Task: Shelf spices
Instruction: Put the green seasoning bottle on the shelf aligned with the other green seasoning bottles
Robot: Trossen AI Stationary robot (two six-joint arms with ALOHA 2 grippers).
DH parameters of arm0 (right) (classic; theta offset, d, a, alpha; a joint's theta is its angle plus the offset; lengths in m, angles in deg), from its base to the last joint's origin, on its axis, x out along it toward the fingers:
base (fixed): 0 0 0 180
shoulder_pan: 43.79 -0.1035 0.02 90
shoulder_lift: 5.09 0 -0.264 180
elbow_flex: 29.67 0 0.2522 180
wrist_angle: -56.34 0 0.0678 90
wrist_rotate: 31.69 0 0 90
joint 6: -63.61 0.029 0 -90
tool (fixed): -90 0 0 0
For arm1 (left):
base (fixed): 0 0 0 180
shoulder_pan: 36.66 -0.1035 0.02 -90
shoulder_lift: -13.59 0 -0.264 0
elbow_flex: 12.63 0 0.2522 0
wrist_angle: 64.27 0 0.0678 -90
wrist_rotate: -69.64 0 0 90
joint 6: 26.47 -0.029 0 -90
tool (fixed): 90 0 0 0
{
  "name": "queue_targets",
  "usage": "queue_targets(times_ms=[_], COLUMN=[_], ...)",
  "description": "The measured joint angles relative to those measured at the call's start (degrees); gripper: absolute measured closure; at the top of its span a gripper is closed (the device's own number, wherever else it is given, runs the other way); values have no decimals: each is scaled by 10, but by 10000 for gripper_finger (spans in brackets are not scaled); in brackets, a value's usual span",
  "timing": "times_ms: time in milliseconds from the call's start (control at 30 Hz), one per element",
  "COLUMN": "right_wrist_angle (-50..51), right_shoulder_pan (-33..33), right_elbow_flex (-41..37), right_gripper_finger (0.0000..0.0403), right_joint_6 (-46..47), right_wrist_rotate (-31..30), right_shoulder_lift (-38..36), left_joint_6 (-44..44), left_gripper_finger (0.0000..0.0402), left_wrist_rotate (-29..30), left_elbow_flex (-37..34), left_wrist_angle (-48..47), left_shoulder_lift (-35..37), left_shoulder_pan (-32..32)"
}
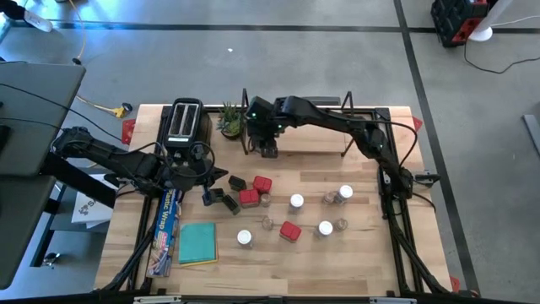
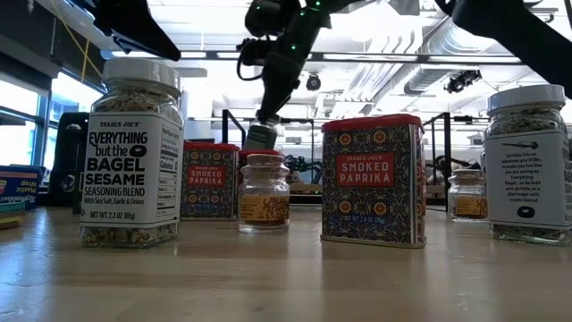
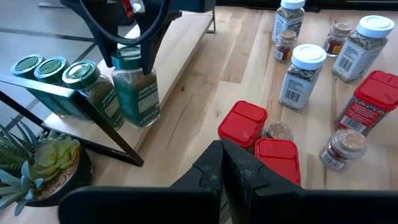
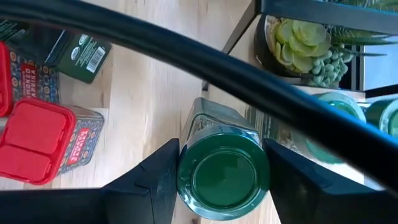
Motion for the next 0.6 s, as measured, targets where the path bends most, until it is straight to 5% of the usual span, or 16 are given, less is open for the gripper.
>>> queue_targets(times_ms=[600], right_wrist_angle=[-27], right_shoulder_pan=[-1], right_elbow_flex=[-5], right_gripper_finger=[210], right_joint_6=[-33], right_wrist_rotate=[-18], right_shoulder_lift=[15], left_joint_6=[0], left_gripper_finger=[399], left_wrist_rotate=[0], left_elbow_flex=[0], left_wrist_angle=[3], left_shoulder_lift=[0], left_shoulder_pan=[0])
